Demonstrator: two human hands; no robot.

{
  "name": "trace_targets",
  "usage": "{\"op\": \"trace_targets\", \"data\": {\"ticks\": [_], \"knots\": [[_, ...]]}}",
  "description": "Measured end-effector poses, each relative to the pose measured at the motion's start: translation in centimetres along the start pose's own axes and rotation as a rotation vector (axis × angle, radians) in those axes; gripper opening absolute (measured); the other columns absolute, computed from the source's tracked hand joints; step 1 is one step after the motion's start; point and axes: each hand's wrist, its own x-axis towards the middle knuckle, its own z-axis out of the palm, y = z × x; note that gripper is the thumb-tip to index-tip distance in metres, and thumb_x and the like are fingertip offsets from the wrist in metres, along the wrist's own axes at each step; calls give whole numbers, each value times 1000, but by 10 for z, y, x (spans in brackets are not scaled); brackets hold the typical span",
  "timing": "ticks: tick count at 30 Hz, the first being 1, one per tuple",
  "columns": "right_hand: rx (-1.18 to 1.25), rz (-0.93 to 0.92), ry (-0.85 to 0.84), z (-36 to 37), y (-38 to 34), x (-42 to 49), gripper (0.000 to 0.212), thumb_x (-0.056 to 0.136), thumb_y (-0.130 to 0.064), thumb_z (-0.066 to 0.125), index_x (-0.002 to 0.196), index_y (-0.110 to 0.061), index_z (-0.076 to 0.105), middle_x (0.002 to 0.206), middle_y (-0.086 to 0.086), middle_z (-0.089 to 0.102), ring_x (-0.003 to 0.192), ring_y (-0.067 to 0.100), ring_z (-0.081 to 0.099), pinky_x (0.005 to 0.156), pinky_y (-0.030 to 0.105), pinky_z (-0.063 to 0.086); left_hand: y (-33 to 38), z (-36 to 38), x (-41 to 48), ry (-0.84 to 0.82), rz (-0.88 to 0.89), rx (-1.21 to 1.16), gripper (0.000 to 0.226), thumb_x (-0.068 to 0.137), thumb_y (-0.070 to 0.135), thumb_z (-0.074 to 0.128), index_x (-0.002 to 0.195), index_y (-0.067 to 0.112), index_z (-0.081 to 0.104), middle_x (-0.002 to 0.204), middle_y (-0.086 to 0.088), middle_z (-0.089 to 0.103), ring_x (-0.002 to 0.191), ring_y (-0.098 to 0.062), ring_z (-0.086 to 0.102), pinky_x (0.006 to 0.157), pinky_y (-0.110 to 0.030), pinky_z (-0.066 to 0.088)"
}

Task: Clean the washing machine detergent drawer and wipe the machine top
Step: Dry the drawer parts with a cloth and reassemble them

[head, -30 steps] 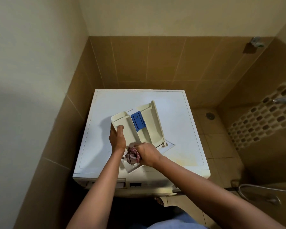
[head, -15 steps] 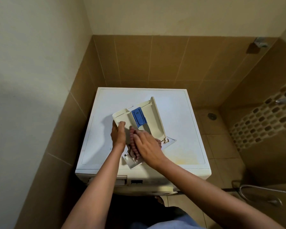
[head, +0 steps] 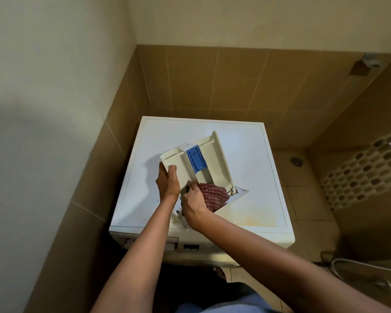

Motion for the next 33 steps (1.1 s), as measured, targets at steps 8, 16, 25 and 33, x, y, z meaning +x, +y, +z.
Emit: {"op": "trace_targets", "data": {"ticks": [8,16,25,33], "knots": [[564,-295,72,12,42,-8,13,77,-10,65,87,-2,65,92,15,66,93,31,61,86,37,48,-1,3,3,30,-8,-13,35,78,41,38,96,16,55,79,3,58,74,-16,53,64,-31,42],[1626,-229,-72,18,96,-58,25,82,3,63,82,-22,64,76,-11,69,77,-1,64,70,14,47,1,1,3,-33,-32,-4,15,96,26,43,95,15,53,79,4,55,72,-11,49,66,-26,40],[2258,658,655,46,162,-71,10,91,-4,55,94,-9,63,86,10,68,77,23,66,76,37,54,3,-5,13,-7,-268,-118,13,91,46,46,86,37,53,107,-5,61,98,-23,57,92,-46,49],[1507,338,519,75,101,-57,53,100,-23,45,150,-21,27,156,-11,19,144,3,7,119,26,9,-6,-9,16,-21,-430,-237,46,85,69,45,111,32,56,109,-1,62,96,-21,62,67,-34,53]]}}
